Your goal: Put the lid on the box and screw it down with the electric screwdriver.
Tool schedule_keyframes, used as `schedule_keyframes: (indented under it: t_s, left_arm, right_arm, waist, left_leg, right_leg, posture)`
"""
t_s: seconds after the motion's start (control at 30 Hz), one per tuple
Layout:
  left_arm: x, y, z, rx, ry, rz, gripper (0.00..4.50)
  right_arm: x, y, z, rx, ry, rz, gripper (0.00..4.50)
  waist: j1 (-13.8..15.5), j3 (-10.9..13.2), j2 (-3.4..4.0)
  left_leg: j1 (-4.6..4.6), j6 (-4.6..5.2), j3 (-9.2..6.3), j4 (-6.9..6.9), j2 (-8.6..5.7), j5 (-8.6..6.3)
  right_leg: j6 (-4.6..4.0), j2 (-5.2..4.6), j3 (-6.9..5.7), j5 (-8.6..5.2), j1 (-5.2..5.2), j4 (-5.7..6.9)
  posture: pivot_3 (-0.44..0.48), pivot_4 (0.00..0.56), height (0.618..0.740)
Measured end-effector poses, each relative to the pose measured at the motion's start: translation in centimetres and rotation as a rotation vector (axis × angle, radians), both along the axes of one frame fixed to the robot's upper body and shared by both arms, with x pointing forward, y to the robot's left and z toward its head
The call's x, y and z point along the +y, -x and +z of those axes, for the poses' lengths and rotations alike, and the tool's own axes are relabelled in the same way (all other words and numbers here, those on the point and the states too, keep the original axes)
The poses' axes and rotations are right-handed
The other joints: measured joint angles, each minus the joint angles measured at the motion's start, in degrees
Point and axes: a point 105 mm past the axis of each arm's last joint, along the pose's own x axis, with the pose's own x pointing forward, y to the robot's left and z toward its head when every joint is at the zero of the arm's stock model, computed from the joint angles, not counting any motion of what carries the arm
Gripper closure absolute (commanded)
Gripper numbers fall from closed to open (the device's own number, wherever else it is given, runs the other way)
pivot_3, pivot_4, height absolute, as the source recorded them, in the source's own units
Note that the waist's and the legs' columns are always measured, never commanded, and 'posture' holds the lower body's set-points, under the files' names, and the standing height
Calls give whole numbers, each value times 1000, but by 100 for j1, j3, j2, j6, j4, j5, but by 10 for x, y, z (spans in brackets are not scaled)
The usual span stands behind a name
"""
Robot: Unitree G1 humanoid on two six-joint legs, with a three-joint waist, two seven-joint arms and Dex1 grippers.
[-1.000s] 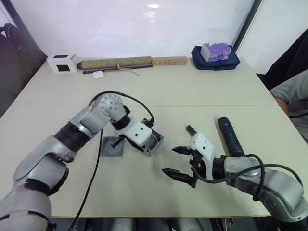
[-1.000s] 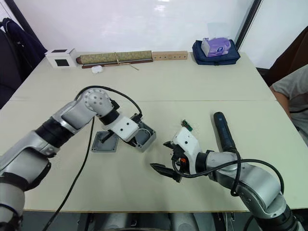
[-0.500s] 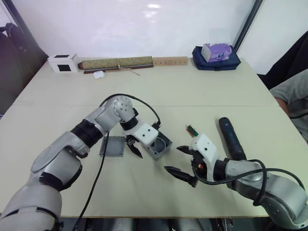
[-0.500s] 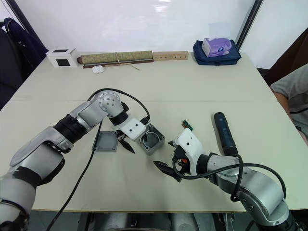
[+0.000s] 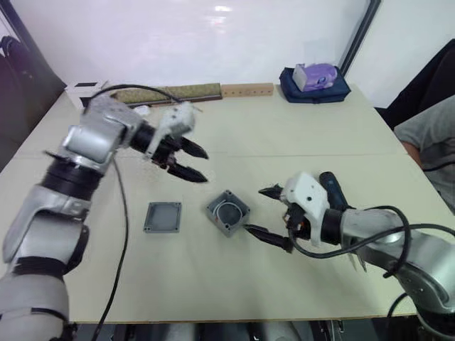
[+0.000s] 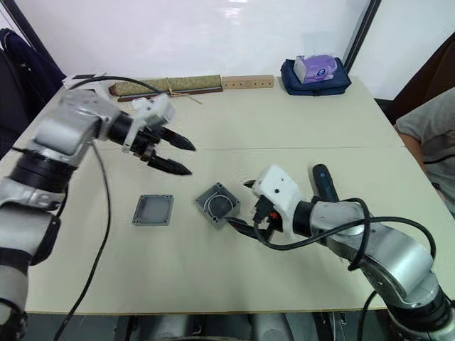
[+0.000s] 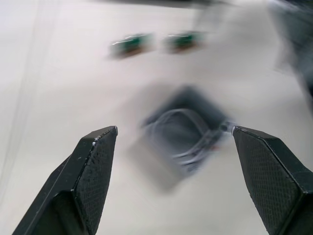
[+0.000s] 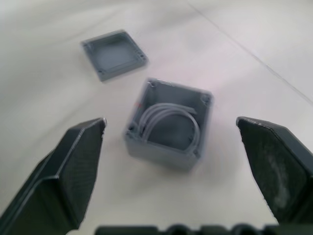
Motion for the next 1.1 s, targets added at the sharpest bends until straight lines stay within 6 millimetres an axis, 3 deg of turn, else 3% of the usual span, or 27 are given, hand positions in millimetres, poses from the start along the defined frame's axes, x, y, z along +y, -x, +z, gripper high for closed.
schedule_keyframes:
  t_s: [0.07,0.13,0.23,0.33,0.53,0.93,1.1]
  left_arm:
    - [26,4,-32,87,-63,270,652]
    - [35,15,-47,164,-82,411,652]
    - [48,35,-50,219,-51,561,652]
    - [60,50,-58,226,-58,613,652]
    - [75,59,-66,219,-82,682,652]
    - [70,52,-90,269,-83,769,652]
    - [66,45,-95,264,-72,809,2116]
  right_arm:
    - [10,4,-7,1,34,45,0]
    - [13,2,-7,-8,41,58,0]
    - [16,-5,3,-56,43,80,0]
    - [17,-6,3,-50,45,110,0]
    - [25,-3,2,-40,29,173,0]
    - [27,-5,-2,-24,21,158,0]
    - [20,-8,-2,-21,32,112,0]
  waist:
    - [-2,3,-5]
    - [19,10,-18]
    - [19,13,-25]
    - [31,13,-24]
    - [57,13,-25]
    - [159,12,-24]
    - [174,-1,-1]
  left_leg:
    - [-9,0,-8,2,-2,0]
    - [-21,-2,-10,8,-3,1]
    - [-16,-2,-8,14,-5,1]
    - [-11,-3,-11,9,-2,1]
    - [-10,-4,-11,9,-4,2]
    - [-9,-6,-9,9,-10,3]
    - [13,-6,-11,7,-16,3]
  right_leg:
    - [-1,-2,-5,-4,-7,7]
    - [0,-11,-7,-4,-18,17]
    - [0,-18,-6,-4,-14,19]
    - [-2,-17,-7,-5,-12,20]
    - [-3,-24,-7,-4,-11,21]
    - [-4,-30,-7,-4,-10,20]
    - [-4,-32,-8,-4,13,20]
  posture:
    - [0,150,740]
    - [0,150,740]
    - [0,150,740]
    - [0,150,740]
    - [0,150,740]
    - [0,150,740]
    - [0,150,740]
